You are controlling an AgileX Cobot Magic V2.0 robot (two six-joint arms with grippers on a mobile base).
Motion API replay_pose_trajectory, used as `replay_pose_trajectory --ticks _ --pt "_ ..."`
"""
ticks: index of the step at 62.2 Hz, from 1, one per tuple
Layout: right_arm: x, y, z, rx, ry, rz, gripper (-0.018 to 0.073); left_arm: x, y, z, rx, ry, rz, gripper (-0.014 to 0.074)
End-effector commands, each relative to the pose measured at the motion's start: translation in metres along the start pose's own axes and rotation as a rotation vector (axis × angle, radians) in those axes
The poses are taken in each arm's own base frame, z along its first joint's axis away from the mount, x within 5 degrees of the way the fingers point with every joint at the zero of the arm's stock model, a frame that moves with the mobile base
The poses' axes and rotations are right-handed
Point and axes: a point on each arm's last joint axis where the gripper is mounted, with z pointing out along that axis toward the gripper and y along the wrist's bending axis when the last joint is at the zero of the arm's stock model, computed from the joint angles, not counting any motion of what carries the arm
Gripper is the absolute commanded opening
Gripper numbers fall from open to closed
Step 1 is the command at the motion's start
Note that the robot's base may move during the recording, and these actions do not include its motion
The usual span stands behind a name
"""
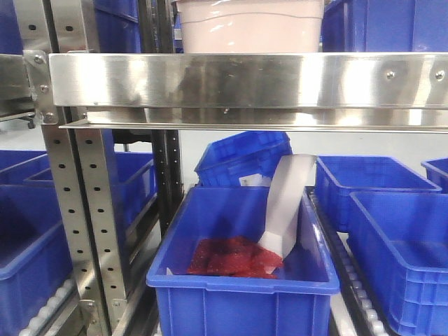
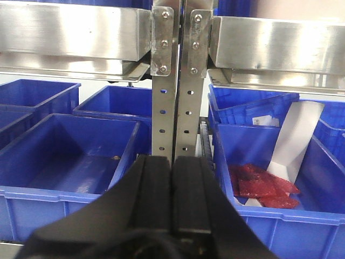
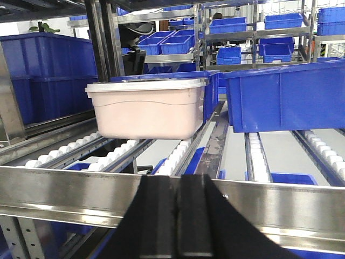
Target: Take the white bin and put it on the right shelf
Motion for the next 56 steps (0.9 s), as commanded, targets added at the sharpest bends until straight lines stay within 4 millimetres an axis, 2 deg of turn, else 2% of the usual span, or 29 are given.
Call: replay_pose_trajectory --ticks 1,56 --pt "-0.0098 -0.0011 0.0006 0.022 -0.042 0.021 0.0068 -0.0079 0.0003 -0.0006 -0.004 -0.085 -0.018 -0.0118" --pt "-0.0098 -0.0018 0.0006 0.029 -0.045 0.02 0.0068 -0.0079 0.0003 -0.0006 -0.004 -0.085 -0.018 -0.0118"
